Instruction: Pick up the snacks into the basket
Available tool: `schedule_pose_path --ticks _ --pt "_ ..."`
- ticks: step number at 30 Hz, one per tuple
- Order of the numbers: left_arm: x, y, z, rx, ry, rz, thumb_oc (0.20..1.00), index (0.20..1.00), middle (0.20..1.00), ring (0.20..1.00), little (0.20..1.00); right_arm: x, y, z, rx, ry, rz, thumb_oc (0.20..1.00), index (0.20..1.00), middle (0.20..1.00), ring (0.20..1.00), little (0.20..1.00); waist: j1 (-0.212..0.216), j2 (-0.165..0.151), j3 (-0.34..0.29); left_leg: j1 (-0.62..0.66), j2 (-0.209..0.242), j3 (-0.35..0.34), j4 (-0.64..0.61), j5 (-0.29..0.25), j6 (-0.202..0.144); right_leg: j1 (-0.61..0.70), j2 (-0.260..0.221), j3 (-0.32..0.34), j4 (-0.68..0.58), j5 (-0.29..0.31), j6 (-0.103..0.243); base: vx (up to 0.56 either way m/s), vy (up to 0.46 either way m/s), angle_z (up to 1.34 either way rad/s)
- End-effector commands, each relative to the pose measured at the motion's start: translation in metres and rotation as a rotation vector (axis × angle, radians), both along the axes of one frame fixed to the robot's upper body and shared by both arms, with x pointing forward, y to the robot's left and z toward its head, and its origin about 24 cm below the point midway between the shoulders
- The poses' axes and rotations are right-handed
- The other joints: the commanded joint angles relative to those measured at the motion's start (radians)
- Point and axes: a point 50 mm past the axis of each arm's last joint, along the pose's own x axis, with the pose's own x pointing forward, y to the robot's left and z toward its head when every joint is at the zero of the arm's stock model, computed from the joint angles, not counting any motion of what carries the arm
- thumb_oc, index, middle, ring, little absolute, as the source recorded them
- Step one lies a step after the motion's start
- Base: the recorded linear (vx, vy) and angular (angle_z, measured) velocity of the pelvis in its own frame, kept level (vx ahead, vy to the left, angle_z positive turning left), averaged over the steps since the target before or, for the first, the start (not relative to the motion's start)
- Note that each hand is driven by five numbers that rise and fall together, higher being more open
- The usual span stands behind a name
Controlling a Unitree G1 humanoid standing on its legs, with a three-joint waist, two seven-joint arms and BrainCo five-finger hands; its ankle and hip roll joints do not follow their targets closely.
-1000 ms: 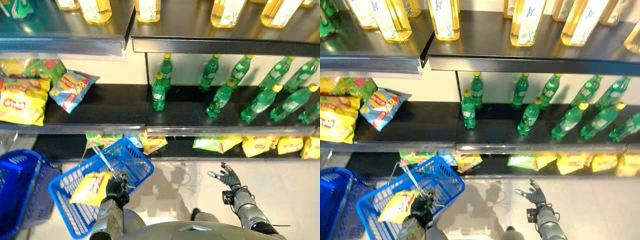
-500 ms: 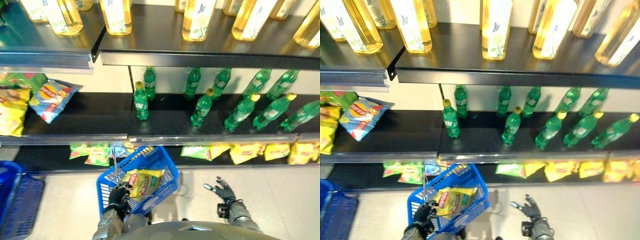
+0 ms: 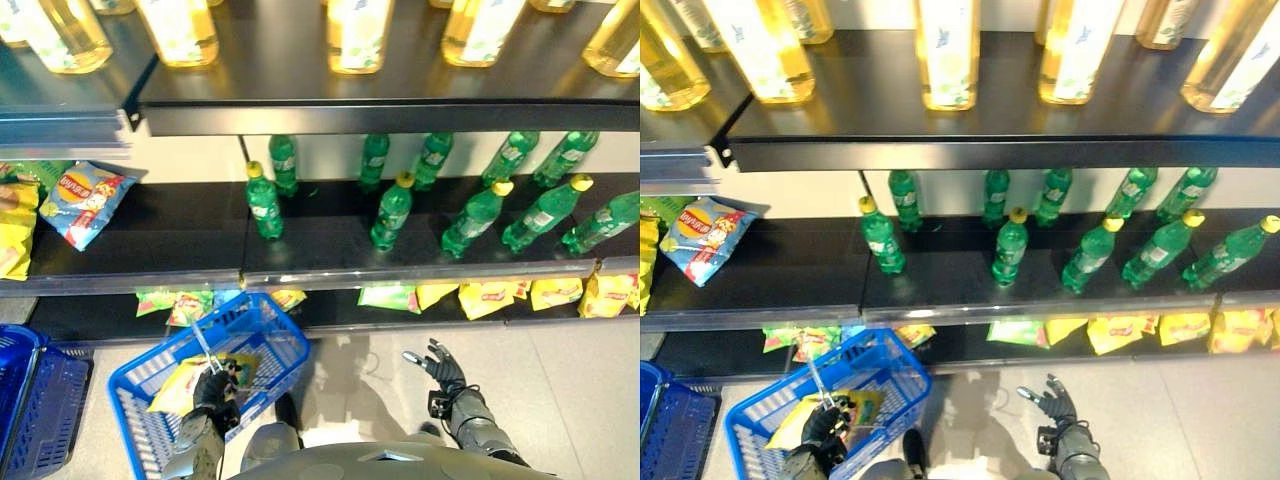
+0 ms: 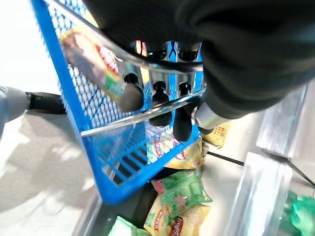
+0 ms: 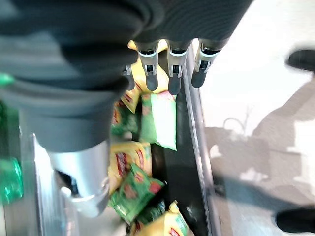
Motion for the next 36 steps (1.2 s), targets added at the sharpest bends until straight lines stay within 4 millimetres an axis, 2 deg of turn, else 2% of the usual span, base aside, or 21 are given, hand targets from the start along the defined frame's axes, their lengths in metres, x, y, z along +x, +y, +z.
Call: schedule_pose_path --ticks 1,3,4,5,7,8,9,10,12,13,14,15,16,19,20,21,22,24,25,30,36 --pt "0.044 0.000 0.038 0.010 -0.286 0.028 0.200 0.200 0.200 0.200 0.200 0.014 -0.013 0.009 -0.016 -0.059 -0.044 1.000 1.000 1.000 1.000 1.000 0.037 -0.019 -0.018 0.045 0.054 0.044 0.065 -0.073 0.000 -0.038 0.072 0.062 0.075 0.097 0.006 0.09 -0.258 0.47" --pt "0.040 0.003 0.038 0.014 -0.282 0.061 0.200 0.200 0.200 0.200 0.200 0.016 -0.011 0.010 -0.015 -0.063 -0.026 1.000 1.000 1.000 1.000 1.000 0.044 -0.021 -0.019 0.050 0.086 0.048 0.084 -0.072 -0.018 -0.024 0.086 0.032 0.071 0.076 0.005 0.10 -0.380 0.08" --pt "0.043 0.011 0.040 0.028 -0.291 0.094 0.200 0.200 0.200 0.200 0.200 0.019 -0.015 0.011 -0.030 -0.066 -0.012 1.000 1.000 1.000 1.000 1.000 0.040 0.001 -0.007 0.040 0.162 0.022 0.133 -0.033 -0.049 -0.004 0.153 0.019 0.086 -0.003 -0.029 0.13 -0.641 -0.25" --pt "0.044 0.014 0.041 0.031 -0.298 0.120 0.200 0.200 0.200 0.200 0.200 0.020 -0.016 0.013 -0.036 -0.077 0.002 1.000 1.000 1.000 1.000 1.000 0.036 0.016 -0.007 0.024 0.202 0.002 0.163 0.025 -0.070 0.007 0.194 0.003 0.085 -0.024 -0.052 0.09 -0.599 -0.14" --pt "0.045 0.020 0.042 0.034 -0.301 0.146 0.200 0.200 0.200 0.200 0.200 0.022 -0.020 0.016 -0.052 -0.095 0.017 1.000 1.000 1.000 1.000 1.000 0.027 0.032 0.004 -0.010 0.257 -0.017 0.237 0.125 -0.092 0.038 0.262 -0.013 0.070 -0.053 -0.097 0.05 -0.369 0.23" --pt "0.045 0.020 0.042 0.034 -0.301 0.146 0.200 0.200 0.200 0.200 0.200 0.022 -0.020 0.016 -0.052 -0.095 0.017 1.000 1.000 1.000 1.000 1.000 0.025 0.033 0.001 -0.014 0.257 -0.019 0.235 0.128 -0.092 0.036 0.263 -0.015 0.068 -0.052 -0.098 0.13 -0.448 0.29" --pt "0.043 0.024 0.041 0.049 -0.289 0.164 0.200 0.200 0.200 0.200 0.200 0.020 -0.022 0.019 -0.053 -0.114 0.027 1.000 1.000 1.000 1.000 1.000 0.004 0.035 0.001 -0.022 0.323 0.027 0.285 0.217 -0.131 0.076 0.328 -0.024 0.026 -0.086 -0.123 0.12 -0.316 0.20" --pt "0.042 0.024 0.040 0.050 -0.288 0.165 0.200 0.200 0.200 0.200 0.200 0.020 -0.022 0.018 -0.053 -0.113 0.028 1.000 1.000 1.000 1.000 1.000 0.004 0.037 0.002 -0.021 0.328 0.025 0.286 0.219 -0.136 0.080 0.334 -0.024 0.022 -0.087 -0.126 0.16 -0.428 0.32" --pt "0.039 0.025 0.036 0.061 -0.258 0.166 0.200 0.200 0.200 0.200 0.200 0.012 -0.026 0.013 -0.063 -0.073 0.030 1.000 1.000 1.000 1.000 1.000 -0.027 0.039 -0.004 -0.007 0.398 0.178 0.308 0.283 -0.156 0.103 0.392 -0.035 -0.013 -0.119 -0.164 0.09 -0.334 0.40" --pt "0.039 0.025 0.036 0.061 -0.256 0.167 0.200 0.200 0.200 0.200 0.200 0.011 -0.026 0.013 -0.063 -0.072 0.031 1.000 1.000 1.000 1.000 1.000 -0.024 0.039 -0.003 -0.003 0.400 0.181 0.313 0.276 -0.158 0.105 0.392 -0.030 -0.011 -0.125 -0.164 0.06 -0.318 0.16" --pt "0.038 0.023 0.035 0.059 -0.254 0.165 0.200 0.200 0.200 0.200 0.200 0.009 -0.028 0.012 -0.069 -0.063 0.029 1.000 1.000 1.000 1.000 1.000 -0.022 0.039 -0.001 -0.012 0.389 0.194 0.347 0.250 -0.153 0.107 0.400 -0.024 -0.014 -0.135 -0.175 0.04 -0.224 0.03" --pt "0.039 0.020 0.033 0.051 -0.251 0.153 0.200 0.200 0.200 0.200 0.200 0.009 -0.032 0.012 -0.084 -0.054 0.035 1.000 1.000 1.000 1.000 1.000 -0.005 0.036 0.001 -0.052 0.304 0.140 0.384 0.176 -0.130 0.110 0.403 -0.018 -0.015 -0.146 -0.180 0.03 -0.219 -0.02" --pt "0.039 0.020 0.033 0.051 -0.252 0.152 0.200 0.200 0.200 0.200 0.200 0.009 -0.033 0.012 -0.084 -0.054 0.034 1.000 1.000 1.000 1.000 1.000 -0.008 0.036 0.000 -0.058 0.304 0.135 0.390 0.172 -0.130 0.109 0.401 -0.022 -0.015 -0.148 -0.179 0.02 -0.169 -0.07" --pt "0.039 0.014 0.031 0.046 -0.239 0.117 0.200 0.200 0.200 0.200 0.200 0.013 -0.036 0.015 -0.084 -0.070 0.030 1.000 1.000 1.000 1.000 1.000 -0.001 0.005 0.002 -0.113 0.115 0.153 0.377 -0.007 -0.037 0.103 0.393 -0.030 -0.015 -0.131 -0.175 0.03 -0.123 0.07" --pt "0.039 0.014 0.031 0.047 -0.239 0.117 0.200 0.200 0.200 0.200 0.200 0.013 -0.036 0.015 -0.084 -0.070 0.030 1.000 1.000 1.000 1.000 1.000 -0.001 0.004 0.002 -0.113 0.114 0.153 0.377 -0.007 -0.037 0.103 0.393 -0.030 -0.015 -0.131 -0.174 0.05 0.021 0.00" --pt "0.035 0.009 0.026 0.043 -0.215 0.102 0.200 0.200 0.200 0.200 0.200 0.011 -0.035 0.014 -0.079 -0.067 0.026 1.000 1.000 1.000 1.000 1.000 0.008 0.009 -0.001 -0.122 0.005 0.129 0.289 -0.065 0.010 0.104 0.405 -0.024 -0.014 -0.120 -0.164 0.07 0.031 0.09" --pt "0.034 0.007 0.026 0.034 -0.214 0.097 0.200 0.200 0.200 0.200 0.200 0.012 -0.032 0.015 -0.071 -0.074 0.028 1.000 1.000 1.000 1.000 1.000 -0.001 0.019 -0.003 -0.080 0.003 0.142 0.211 -0.048 0.012 0.107 0.419 -0.023 -0.013 -0.120 -0.158 0.06 0.031 0.03" --pt "0.034 0.006 0.024 0.038 -0.205 0.081 0.200 0.200 0.200 0.200 0.200 0.011 -0.030 0.013 -0.066 -0.068 0.021 1.000 1.000 1.000 1.000 1.000 0.000 0.022 -0.006 -0.051 -0.020 0.113 0.160 -0.044 0.020 0.104 0.422 -0.017 -0.014 -0.119 -0.153 0.02 0.025 -0.06" --pt "0.035 0.004 0.024 0.041 -0.203 0.066 0.200 0.200 0.200 0.200 0.200 0.009 -0.032 0.011 -0.056 -0.058 -0.016 1.000 1.000 1.000 1.000 1.000 -0.004 0.020 -0.015 -0.063 -0.037 0.106 0.134 -0.011 0.030 0.097 0.417 -0.038 -0.015 -0.107 -0.159 -0.01 0.013 -0.08" --pt "0.031 0.002 0.022 0.035 -0.197 0.064 0.200 0.200 0.200 0.200 0.200 0.007 -0.028 0.009 -0.031 -0.061 -0.048 1.000 1.000 1.000 1.000 1.000 -0.011 0.029 -0.041 0.000 -0.053 0.106 -0.001 0.015 0.038 0.082 0.414 -0.051 -0.014 -0.102 -0.142 0.02 0.055 0.14" --pt "0.031 0.002 0.024 0.047 -0.199 0.044 0.200 0.200 0.200 0.200 0.200 0.014 -0.027 0.015 -0.031 -0.102 -0.061 1.000 1.000 1.000 1.000 1.000 -0.011 0.035 -0.035 0.014 -0.053 0.113 -0.007 0.012 0.045 0.051 0.402 -0.056 0.035 -0.092 -0.130 -0.03 0.017 -0.01"
